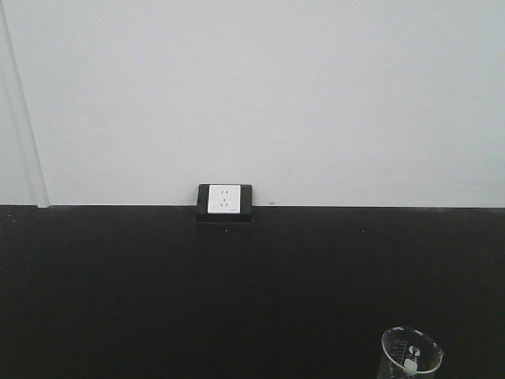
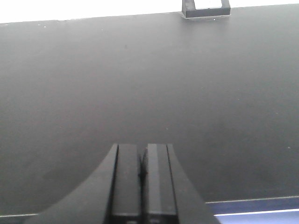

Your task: Grab transparent chemical and place on left bench

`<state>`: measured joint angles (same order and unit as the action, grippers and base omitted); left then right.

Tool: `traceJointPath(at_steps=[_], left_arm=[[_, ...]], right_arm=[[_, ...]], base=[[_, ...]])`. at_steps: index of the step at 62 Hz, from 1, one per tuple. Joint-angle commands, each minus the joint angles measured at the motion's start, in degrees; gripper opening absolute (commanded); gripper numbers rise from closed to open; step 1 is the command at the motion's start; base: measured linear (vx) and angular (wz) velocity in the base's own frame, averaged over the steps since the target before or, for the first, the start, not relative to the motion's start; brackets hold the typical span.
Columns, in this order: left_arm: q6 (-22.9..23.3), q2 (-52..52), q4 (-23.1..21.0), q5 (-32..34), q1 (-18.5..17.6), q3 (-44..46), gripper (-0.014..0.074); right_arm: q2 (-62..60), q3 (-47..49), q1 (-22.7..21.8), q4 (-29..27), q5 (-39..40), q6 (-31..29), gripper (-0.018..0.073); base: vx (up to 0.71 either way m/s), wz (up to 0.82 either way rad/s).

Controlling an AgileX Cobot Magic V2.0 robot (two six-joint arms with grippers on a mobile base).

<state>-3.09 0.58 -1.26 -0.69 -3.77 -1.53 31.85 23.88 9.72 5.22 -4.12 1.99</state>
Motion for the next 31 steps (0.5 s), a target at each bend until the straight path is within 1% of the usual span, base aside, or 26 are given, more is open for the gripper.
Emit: traceJointPath(at_steps=[1, 31], left_arm=[[0.45, 1.1, -0.04, 4.49, -0.1, -0.93, -0.0003], [0.45, 1.1, -0.04, 4.49, -0.1, -0.93, -0.0003]], right_arm=[[-0.06, 1.75, -0.02, 0.61, 4.12, -0.44, 0.0], [-0.06, 1.75, -0.02, 0.61, 3.41, -0.44, 0.0]], base=[[0.0, 0.0], [0.0, 0.0]])
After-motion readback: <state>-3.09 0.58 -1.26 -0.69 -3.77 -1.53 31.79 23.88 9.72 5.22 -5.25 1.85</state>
